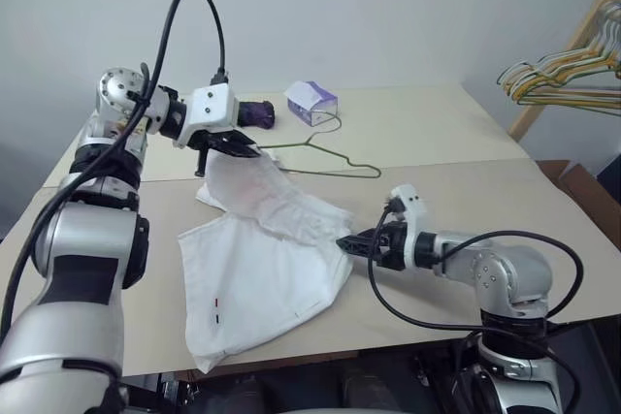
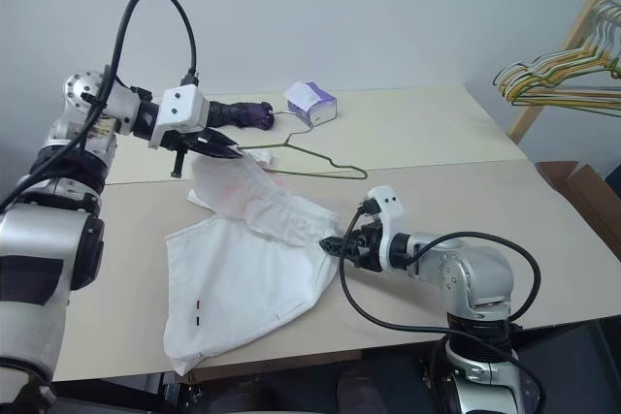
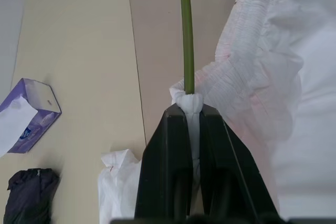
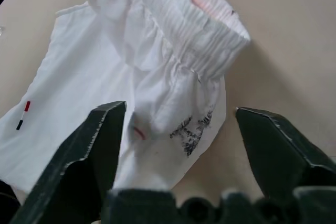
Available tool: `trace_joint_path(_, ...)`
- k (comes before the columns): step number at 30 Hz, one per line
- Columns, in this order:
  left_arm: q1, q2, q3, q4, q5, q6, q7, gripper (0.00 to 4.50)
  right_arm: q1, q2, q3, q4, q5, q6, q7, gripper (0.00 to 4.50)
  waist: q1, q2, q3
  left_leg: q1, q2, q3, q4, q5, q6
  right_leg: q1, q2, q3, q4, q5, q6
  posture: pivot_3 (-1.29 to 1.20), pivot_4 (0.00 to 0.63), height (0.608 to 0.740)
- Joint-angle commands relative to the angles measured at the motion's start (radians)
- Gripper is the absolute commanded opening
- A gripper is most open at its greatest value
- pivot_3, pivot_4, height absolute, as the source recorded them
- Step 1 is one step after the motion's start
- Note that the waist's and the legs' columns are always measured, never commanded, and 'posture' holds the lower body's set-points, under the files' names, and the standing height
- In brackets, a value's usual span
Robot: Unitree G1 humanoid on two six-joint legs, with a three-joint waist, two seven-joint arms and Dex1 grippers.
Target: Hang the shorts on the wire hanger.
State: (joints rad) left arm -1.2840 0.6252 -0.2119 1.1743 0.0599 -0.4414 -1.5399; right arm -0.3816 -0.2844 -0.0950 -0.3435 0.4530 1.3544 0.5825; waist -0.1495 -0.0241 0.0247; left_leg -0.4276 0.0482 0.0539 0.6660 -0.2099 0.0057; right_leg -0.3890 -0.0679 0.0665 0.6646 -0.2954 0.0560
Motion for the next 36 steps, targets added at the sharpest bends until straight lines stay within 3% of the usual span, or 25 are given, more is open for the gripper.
trace_joint_path(1,-0.020,0.014,0.031,-0.035,-0.009,-0.005,-0.001,0.00,-0.012,0.012,0.028,-0.008,-0.001,-0.065,-0.038,2.49,-0.001,0.000,0.000,0.000,0.000,-0.001,0.000,0.000,0.000,0.000,0.000,0.000,0.000,0.000,0.000,-0.11,0.000,0.740)
trace_joint_path(8,-0.010,0.020,0.046,-0.040,-0.017,0.004,-0.017,0.00,0.002,0.016,0.072,0.025,-0.002,-0.126,-0.079,0.10,-0.001,0.000,0.000,0.000,0.000,-0.002,0.000,0.000,0.000,0.000,0.000,0.000,0.000,0.000,0.000,-0.11,0.000,0.740)
trace_joint_path(12,0.002,0.044,0.039,-0.071,-0.069,0.036,-0.073,0.00,0.019,-0.045,0.138,0.075,-0.098,-0.229,-0.128,0.04,-0.002,0.000,0.000,0.000,0.000,-0.002,0.000,0.000,0.000,0.000,0.000,0.000,0.000,0.000,0.000,-0.11,0.000,0.740)
trace_joint_path(23,0.082,0.135,-0.083,-0.195,-0.214,0.117,-0.075,0.00,0.003,-0.178,0.125,0.198,-0.225,-0.431,-0.187,0.04,0.000,0.000,0.000,0.000,0.000,-0.002,0.000,0.000,0.000,0.000,0.000,0.000,0.000,0.000,0.000,-0.10,0.000,0.740)
trace_joint_path(36,0.087,0.130,-0.092,-0.170,-0.174,0.123,-0.075,0.00,0.035,-0.221,0.138,0.170,-0.318,-0.558,-0.239,0.04,0.000,0.000,0.000,0.000,0.000,-0.001,0.000,0.000,0.000,0.000,0.000,0.001,0.000,0.000,0.000,-0.13,0.000,0.740)
